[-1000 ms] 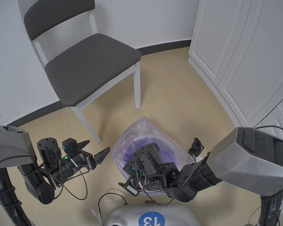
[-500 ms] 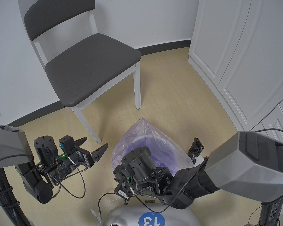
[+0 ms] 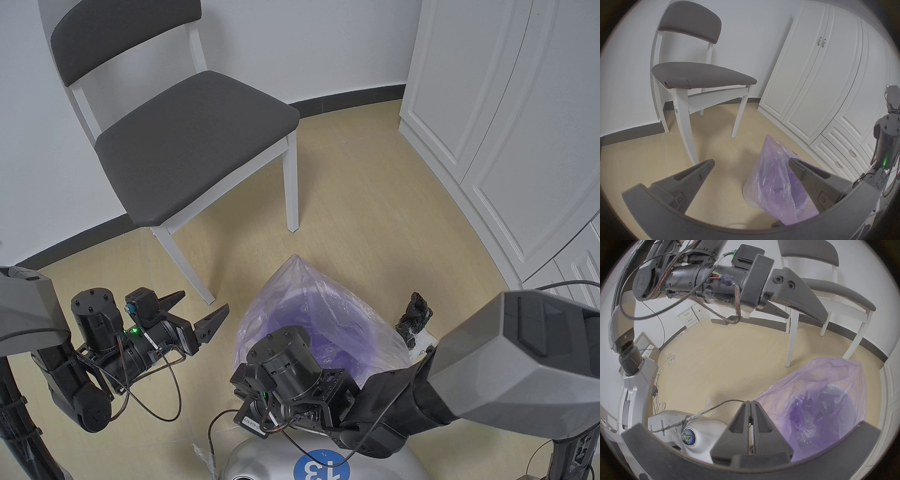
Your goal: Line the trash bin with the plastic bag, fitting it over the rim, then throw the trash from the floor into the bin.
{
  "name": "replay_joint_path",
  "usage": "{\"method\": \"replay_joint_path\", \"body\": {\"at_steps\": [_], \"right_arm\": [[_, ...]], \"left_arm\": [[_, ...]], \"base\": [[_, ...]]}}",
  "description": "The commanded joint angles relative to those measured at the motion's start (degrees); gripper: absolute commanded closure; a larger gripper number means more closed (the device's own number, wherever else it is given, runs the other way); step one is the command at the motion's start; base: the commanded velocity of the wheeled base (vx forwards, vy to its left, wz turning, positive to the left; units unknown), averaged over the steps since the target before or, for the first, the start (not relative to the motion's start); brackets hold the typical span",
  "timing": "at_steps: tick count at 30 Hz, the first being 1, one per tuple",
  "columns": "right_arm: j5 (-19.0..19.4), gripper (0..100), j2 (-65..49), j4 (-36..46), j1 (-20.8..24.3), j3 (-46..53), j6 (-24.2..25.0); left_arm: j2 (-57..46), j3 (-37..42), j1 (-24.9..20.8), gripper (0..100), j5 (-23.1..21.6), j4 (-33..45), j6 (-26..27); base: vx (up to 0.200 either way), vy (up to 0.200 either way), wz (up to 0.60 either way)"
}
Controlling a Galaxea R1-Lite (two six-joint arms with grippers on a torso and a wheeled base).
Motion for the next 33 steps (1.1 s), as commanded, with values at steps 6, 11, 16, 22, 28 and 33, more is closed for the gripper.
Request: {"method": "replay_joint_path", "body": {"at_steps": [6, 11, 16, 22, 28, 33], "right_arm": [[-0.1, 100, -0.4, -0.5, 1.2, 0.8, 0.0], [-0.2, 100, -1.6, -0.2, 0.9, 0.8, 0.0], [-1.6, 100, -3.7, 0.7, 0.9, 0.7, -0.1], [-1.6, 100, -1.2, 3.1, 0.8, 0.5, 0.1], [-1.6, 100, 4.3, 3.1, -0.5, -3.8, 0.0], [-1.6, 100, 8.5, 3.5, -1.7, -8.2, -0.1]], "left_arm": [[-0.4, 0.0, 0.0, 0, 0.0, -1.0, 0.0], [-0.6, 0.0, 0.1, 0, 0.0, -1.0, 0.0], [-1.1, 0.0, 0.0, 0, 0.0, -1.0, 0.0], [-1.1, 0.2, -0.4, 0, 0.0, -1.0, 0.0], [-1.5, 0.1, 0.0, 0, -0.1, -1.0, 0.0], [-1.6, 0.1, -0.1, 0, -0.1, -1.0, 0.0]], "base": [[0.0, 0.0, 0.0], [0.0, 0.0, 0.0], [0.0, 0.0, 0.0], [0.0, 0.0, 0.0], [0.0, 0.0, 0.0], [0.0, 0.0, 0.0]]}}
